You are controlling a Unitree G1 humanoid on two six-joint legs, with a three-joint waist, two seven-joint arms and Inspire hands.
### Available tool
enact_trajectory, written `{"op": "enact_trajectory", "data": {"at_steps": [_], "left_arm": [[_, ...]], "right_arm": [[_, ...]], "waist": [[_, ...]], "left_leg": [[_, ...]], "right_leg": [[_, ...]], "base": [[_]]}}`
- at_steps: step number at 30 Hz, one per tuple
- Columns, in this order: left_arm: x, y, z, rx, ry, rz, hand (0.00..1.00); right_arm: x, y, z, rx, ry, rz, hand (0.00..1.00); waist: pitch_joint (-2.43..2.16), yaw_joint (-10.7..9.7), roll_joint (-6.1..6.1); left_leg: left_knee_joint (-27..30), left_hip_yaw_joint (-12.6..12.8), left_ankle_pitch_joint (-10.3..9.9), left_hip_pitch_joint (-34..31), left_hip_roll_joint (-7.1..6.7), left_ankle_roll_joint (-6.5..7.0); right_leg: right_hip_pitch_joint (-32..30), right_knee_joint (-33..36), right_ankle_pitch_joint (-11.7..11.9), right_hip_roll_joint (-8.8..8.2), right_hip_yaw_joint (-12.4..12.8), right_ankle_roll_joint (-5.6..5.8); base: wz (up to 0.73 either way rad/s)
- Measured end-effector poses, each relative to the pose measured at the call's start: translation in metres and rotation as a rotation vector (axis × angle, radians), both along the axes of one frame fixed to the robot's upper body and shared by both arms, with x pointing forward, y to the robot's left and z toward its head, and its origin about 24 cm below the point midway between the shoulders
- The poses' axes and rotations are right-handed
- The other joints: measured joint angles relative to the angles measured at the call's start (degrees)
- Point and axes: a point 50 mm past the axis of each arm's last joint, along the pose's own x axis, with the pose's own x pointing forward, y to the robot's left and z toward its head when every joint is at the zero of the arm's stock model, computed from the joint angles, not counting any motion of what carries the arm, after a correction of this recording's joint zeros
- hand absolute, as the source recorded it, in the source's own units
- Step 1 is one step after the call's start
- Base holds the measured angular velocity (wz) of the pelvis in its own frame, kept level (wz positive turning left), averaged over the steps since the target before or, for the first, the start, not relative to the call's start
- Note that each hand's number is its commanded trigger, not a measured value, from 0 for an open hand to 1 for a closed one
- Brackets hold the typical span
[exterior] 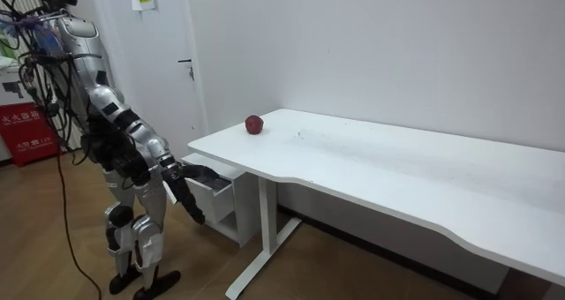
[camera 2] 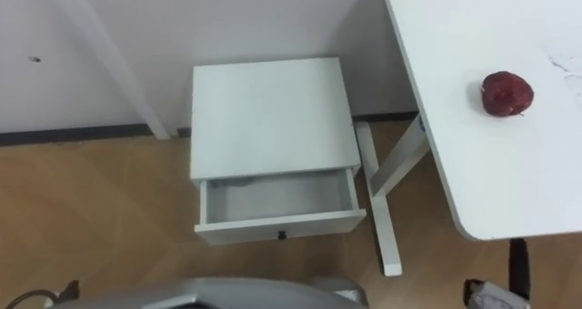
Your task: Put apple and close drawer
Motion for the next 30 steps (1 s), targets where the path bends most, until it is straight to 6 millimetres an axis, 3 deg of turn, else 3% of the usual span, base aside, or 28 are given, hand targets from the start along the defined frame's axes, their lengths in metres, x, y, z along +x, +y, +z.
{"op": "enact_trajectory", "data": {"at_steps": [3, 5, 10, 15, 19, 26, 30], "left_arm": [[0.003, 0.001, 0.001, 0.003, -0.010, 0.000, 0.00], [0.003, 0.002, 0.003, 0.010, -0.025, -0.006, 0.00], [0.002, 0.002, 0.003, 0.008, -0.030, -0.007, 0.00], [0.005, 0.003, 0.004, 0.005, -0.048, -0.019, 0.00], [0.009, 0.002, 0.005, -0.004, -0.064, -0.032, 0.00], [0.009, 0.001, 0.005, -0.012, -0.049, -0.067, 0.00], [0.007, 0.001, 0.005, -0.013, -0.038, -0.082, 0.00]], "right_arm": [[0.008, -0.010, 0.011, -0.028, -0.023, -0.044, 0.00], [0.021, -0.020, 0.027, -0.063, -0.062, -0.057, 0.00], [0.031, -0.047, 0.057, -0.166, -0.086, -0.112, 0.00], [0.045, -0.063, 0.094, -0.316, -0.077, -0.096, 0.00], [0.056, -0.069, 0.119, -0.501, 0.036, -0.004, 0.00], [0.076, -0.070, 0.144, -0.813, 0.311, 0.235, 0.00], [0.087, -0.069, 0.152, -0.924, 0.365, 0.339, 0.00]], "waist": [[0.09, 0.05, -0.23], [0.13, -0.18, -0.45], [0.38, -0.13, -1.25], [0.25, -0.20, -1.35], [0.26, 0.08, -1.35], [0.27, 0.71, -0.58], [0.31, 1.26, -0.53]], "left_leg": [[-0.04, -0.03, 0.00, -0.05, 0.00, 0.00], [0.00, 0.25, 0.01, -0.79, 0.02, 0.00], [-0.02, 0.59, 0.02, -1.17, 0.01, 0.01], [0.02, 0.54, 0.02, -1.74, 0.04, 0.01], [0.04, -0.23, 0.02, -1.94, -0.02, 0.01], [0.09, -0.30, 0.03, -1.92, 0.00, 0.01], [0.05, -0.16, 0.07, -1.64, 0.10, -0.04]], "right_leg": [[-0.16, -0.01, -0.01, -0.03, 0.12, 0.00], [-1.03, 0.11, -0.02, 0.02, 0.51, -0.01], [-1.50, 0.07, -0.02, 0.10, 0.75, 0.00], [-1.97, -0.05, -0.02, 0.18, 0.60, 0.00], [-1.92, -0.10, -0.01, 0.15, -0.08, 0.01], [-1.94, -0.03, 0.00, 0.13, -0.10, 0.00], [-1.75, -0.04, 0.04, 0.06, 0.04, -0.07]], "base": [[-0.02], [-0.06], [-0.03], [0.01], [0.06], [0.00], [-0.02]]}}
